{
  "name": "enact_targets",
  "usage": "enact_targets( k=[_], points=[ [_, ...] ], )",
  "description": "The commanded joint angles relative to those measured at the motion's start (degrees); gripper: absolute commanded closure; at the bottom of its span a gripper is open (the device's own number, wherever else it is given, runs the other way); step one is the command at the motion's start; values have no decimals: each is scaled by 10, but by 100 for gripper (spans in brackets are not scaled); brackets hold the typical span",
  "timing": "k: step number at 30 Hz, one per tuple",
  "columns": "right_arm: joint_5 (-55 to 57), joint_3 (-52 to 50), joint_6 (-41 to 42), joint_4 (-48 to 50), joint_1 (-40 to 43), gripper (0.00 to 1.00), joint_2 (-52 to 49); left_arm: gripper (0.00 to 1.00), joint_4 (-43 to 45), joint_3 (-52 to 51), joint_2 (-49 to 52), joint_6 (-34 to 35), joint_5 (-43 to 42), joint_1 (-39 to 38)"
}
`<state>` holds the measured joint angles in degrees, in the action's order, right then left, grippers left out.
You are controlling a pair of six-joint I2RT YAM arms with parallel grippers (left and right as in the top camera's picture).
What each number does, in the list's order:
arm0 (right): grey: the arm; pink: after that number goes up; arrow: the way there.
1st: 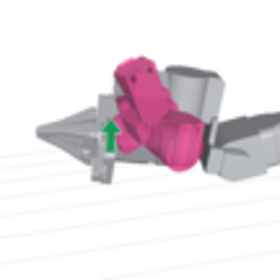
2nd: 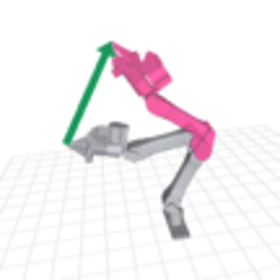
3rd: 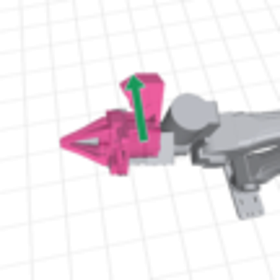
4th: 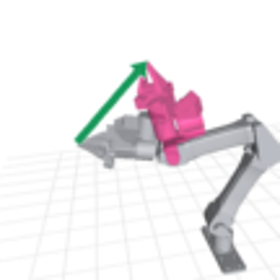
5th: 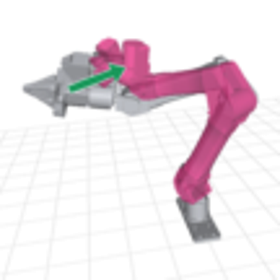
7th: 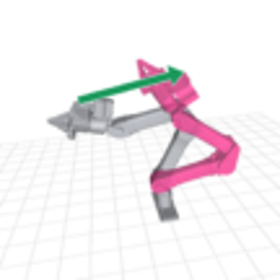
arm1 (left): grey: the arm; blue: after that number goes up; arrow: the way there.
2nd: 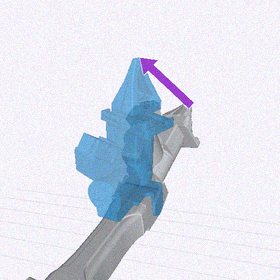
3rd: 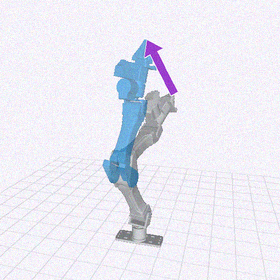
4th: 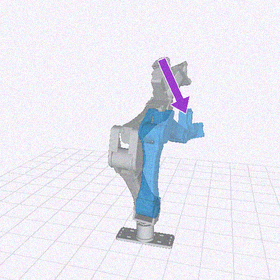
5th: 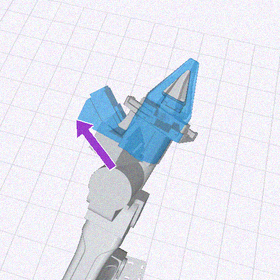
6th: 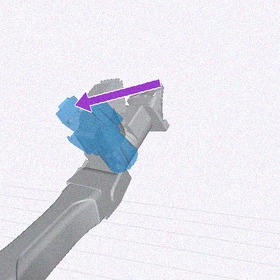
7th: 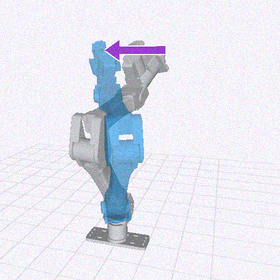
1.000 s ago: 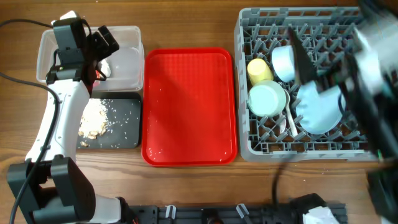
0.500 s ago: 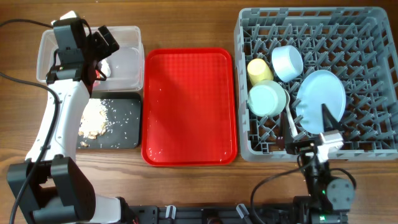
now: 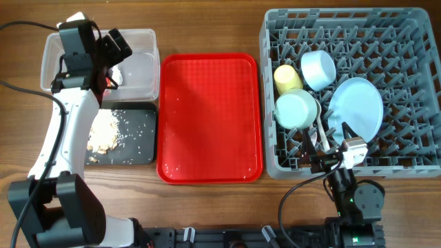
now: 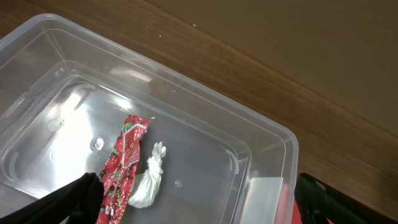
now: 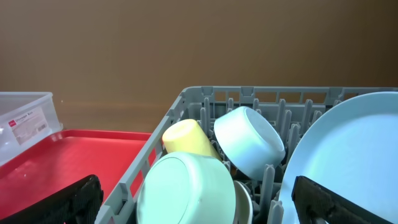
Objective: Sort waste into correct bins and load items into the dishwasher rack
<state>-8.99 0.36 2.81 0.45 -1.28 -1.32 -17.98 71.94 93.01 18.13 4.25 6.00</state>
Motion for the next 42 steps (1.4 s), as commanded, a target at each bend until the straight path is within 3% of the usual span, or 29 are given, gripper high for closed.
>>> enact_targets(
  k=[1,4,7,9,14,20,22,24,27,30,39,42],
  points=[
    [-10,0,8,3,2,0,-3,0,1,2,-3,3,1,2],
    [-10,0,8,3,2,0,-3,0,1,-1,-3,2,3,2],
    [-10,0,8,3,2,0,-3,0,-92,-11,-77,3,3,-3],
    [-10,0,8,3,2,0,-3,0,-152,-33,-196,3,3,-14],
    [-10,0,8,3,2,0,-3,0,-164,-136,-548,-9,25,-69],
    [-10,0,8,3,2,0,-3,0,-231,-304,-908,-12,29,-78],
    [-10,0,8,3,2,0,-3,0,-223,-356,-921,-10,28,-76],
    [-10,0,8,3,2,0,-3,0,-151,-403,-923,-10,25,-76],
    [-10,0,8,3,2,0,-3,0,128,-523,-923,-11,-3,-76],
    [-10,0,8,3,2,0,-3,0,236,-598,-923,-10,-36,-76],
    [-10,0,8,3,2,0,-3,0,234,-713,-928,-10,-38,-66],
    [-10,0,8,3,2,0,-3,0,156,-716,-928,-15,-38,-66]
  ],
)
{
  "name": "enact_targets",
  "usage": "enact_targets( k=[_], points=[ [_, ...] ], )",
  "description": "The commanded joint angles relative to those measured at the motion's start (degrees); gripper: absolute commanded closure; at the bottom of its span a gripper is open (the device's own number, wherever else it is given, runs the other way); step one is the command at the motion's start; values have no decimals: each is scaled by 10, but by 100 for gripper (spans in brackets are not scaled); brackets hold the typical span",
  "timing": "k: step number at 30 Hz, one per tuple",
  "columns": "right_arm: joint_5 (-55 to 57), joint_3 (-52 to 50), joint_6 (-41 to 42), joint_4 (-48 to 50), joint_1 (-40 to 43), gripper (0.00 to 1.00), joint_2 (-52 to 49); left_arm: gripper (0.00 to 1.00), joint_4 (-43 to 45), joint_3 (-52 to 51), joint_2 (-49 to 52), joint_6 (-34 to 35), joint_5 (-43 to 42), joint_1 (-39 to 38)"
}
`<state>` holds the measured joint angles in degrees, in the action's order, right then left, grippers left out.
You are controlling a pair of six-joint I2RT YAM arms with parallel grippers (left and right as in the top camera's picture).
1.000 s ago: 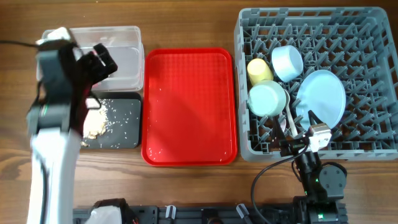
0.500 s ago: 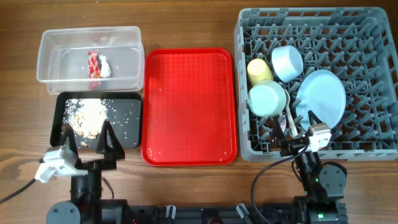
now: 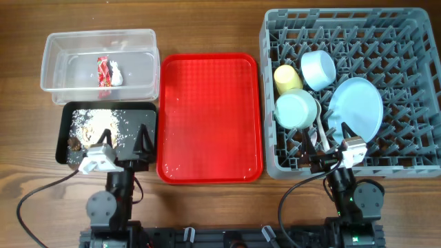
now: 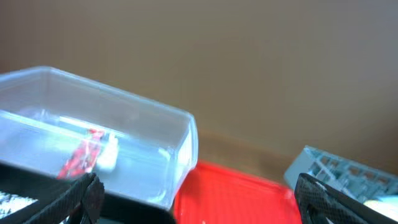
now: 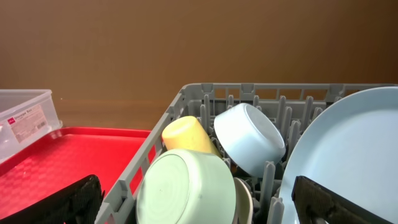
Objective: Sort waste into correct bins and load items into the dishwasher rack
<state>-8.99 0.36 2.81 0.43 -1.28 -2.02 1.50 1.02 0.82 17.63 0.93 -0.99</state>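
Observation:
A red wrapper [image 3: 103, 71] and a white tissue [image 3: 116, 72] lie in the clear bin [image 3: 52, 65] at the back left. In front of it, the black tray [image 3: 62, 138] holds food scraps [image 3: 93, 124]. On the right, the grey dishwasher rack [image 3: 413, 83] carries a yellow cup [image 3: 287, 76], a light blue bowl [image 3: 318, 69], a green bowl [image 3: 296, 109] and a blue plate [image 3: 357, 107]. My left gripper [image 3: 124, 141] is open and holds nothing, low at the black tray's near edge. At the rack's near edge, my right gripper [image 3: 327, 141] is open too, with nothing held.
A red serving tray [image 3: 210, 117] lies between the black tray and the rack, with only a few crumbs on it. Some utensils [image 3: 320, 134] stand in the rack next to the green bowl. Bare wooden table shows along the front edge.
My left gripper was open above the clear bin, over the wrapper and tissue. It is now back at the near edge of the black tray, still open. The right arm has not moved.

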Motion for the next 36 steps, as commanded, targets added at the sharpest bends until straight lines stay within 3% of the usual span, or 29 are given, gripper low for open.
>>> enact_targets(
  k=[1,6,36],
  points=[
    [-10,0,8,3,2,0,3,0,-59,-7,-7,-14,0,4],
    [-10,0,8,3,2,0,3,0,-59,-7,-7,-160,-17,5],
    [-10,0,8,3,2,0,3,0,-59,-7,-7,-159,-20,5]
  ],
)
